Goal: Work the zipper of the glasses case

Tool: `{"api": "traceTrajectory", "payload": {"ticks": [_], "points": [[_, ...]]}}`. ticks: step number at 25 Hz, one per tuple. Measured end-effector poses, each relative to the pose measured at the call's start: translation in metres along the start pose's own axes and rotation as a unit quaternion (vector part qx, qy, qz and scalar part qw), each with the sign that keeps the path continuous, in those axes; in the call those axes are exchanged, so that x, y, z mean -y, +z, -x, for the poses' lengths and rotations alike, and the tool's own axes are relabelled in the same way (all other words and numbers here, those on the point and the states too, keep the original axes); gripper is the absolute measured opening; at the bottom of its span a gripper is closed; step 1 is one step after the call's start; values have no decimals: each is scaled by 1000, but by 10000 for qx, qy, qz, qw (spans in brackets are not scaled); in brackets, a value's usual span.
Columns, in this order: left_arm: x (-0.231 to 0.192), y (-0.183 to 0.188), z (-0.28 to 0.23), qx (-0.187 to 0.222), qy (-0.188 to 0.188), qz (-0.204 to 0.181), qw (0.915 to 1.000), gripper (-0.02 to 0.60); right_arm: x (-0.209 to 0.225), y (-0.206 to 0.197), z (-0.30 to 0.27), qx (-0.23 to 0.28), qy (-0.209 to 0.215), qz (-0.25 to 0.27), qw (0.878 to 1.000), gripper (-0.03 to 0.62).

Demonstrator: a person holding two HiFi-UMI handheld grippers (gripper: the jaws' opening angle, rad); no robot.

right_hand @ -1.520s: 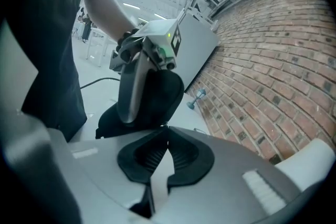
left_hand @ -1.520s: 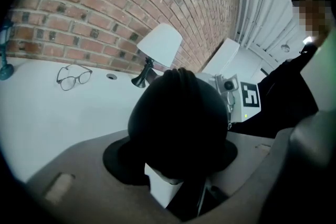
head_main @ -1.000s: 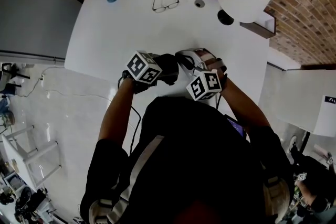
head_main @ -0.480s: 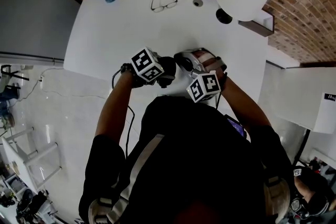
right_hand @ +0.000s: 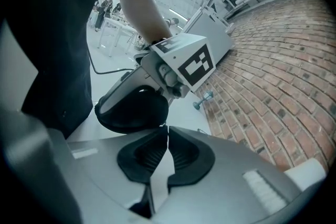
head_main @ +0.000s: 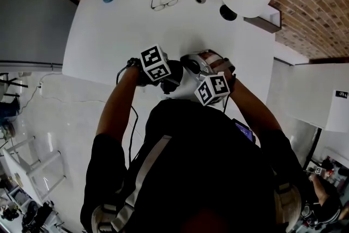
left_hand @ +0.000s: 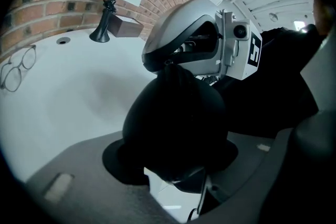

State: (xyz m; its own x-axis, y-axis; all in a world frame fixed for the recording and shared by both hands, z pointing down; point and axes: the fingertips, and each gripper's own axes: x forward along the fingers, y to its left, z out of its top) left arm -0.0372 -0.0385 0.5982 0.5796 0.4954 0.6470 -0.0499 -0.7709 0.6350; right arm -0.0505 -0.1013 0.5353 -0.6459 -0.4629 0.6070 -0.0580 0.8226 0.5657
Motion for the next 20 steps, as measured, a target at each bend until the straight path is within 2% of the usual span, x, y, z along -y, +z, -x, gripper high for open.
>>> {"api": "traceTrajectory", "payload": {"ticks": [4, 6, 10, 12, 16, 20], "points": [[5, -3, -9, 89, -242, 2, 9997, 265, -11, -4, 1, 23, 143, -117, 9998, 5], [1, -6, -14, 139, -197, -49, 9997, 269, -21, -10, -2, 24, 258, -226, 9994, 3], [-18, -10, -15, 522, 186, 82, 9984, 324, -29, -22, -6, -109, 495, -855, 9951, 3], [-30, -12, -8, 785, 563, 150, 9952, 332, -34, -30, -9, -277, 580, -1099, 9919, 3], [-52, -15, 17, 1260, 1616, 25, 9788, 370, -38, -39, -13, -566, 702, -1671, 9818, 3], [-60, -14, 42, 1901, 2355, 0, 9531, 380, -34, -50, -18, -694, 754, -2488, 9631, 3]]}}
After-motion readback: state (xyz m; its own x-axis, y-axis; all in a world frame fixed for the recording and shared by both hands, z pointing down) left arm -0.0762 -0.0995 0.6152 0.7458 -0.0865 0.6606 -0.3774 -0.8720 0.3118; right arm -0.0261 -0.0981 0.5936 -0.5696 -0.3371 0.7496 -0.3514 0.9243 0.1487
